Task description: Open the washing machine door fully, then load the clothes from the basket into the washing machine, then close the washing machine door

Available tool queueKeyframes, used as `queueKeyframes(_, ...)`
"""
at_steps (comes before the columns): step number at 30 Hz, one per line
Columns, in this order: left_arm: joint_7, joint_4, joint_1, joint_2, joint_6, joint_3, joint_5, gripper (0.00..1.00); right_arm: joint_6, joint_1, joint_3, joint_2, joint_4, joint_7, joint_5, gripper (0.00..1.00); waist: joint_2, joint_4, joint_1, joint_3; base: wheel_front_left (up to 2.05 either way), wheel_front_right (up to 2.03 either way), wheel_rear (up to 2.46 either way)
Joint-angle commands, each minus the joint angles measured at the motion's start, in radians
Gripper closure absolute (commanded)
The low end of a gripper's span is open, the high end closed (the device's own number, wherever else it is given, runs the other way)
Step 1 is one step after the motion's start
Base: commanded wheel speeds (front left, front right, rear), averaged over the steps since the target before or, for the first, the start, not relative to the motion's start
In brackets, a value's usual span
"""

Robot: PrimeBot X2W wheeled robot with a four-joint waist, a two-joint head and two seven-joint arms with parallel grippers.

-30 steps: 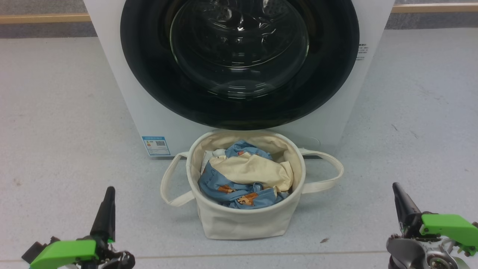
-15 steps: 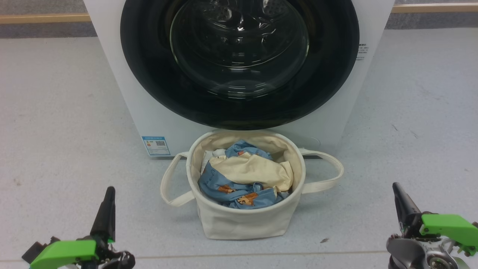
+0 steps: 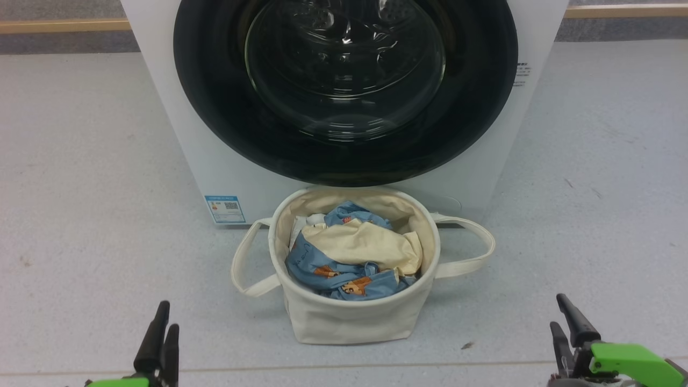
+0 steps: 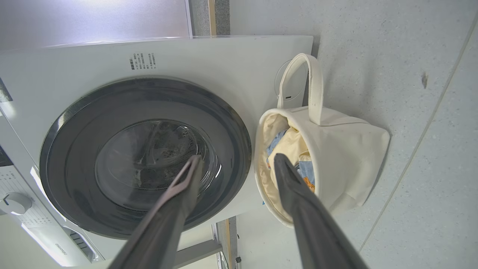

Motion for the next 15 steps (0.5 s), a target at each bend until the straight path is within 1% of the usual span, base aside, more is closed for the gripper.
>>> queueKeyframes(1, -0.005, -0.03, -0.05, 0.006, 0.0, 0.006, 0.001, 0.0, 0.0, -0.049, -0.014, -0.011, -0.028, -0.003, -0.005, 0.0, 0.0, 0.001, 0.0007, 0.0, 0.0, 0.0, 0.0)
queueKeyframes(15, -0.019, -0.003, -0.091, 0.015, -0.005, 0.013, 0.012, 0.0, 0.0, -0.08, -0.045, 0.012, -0.042, -0.013, -0.039, 0.0, 0.0, 0.009, 0.0, -0.002, 0.0, 0.0, 0.0)
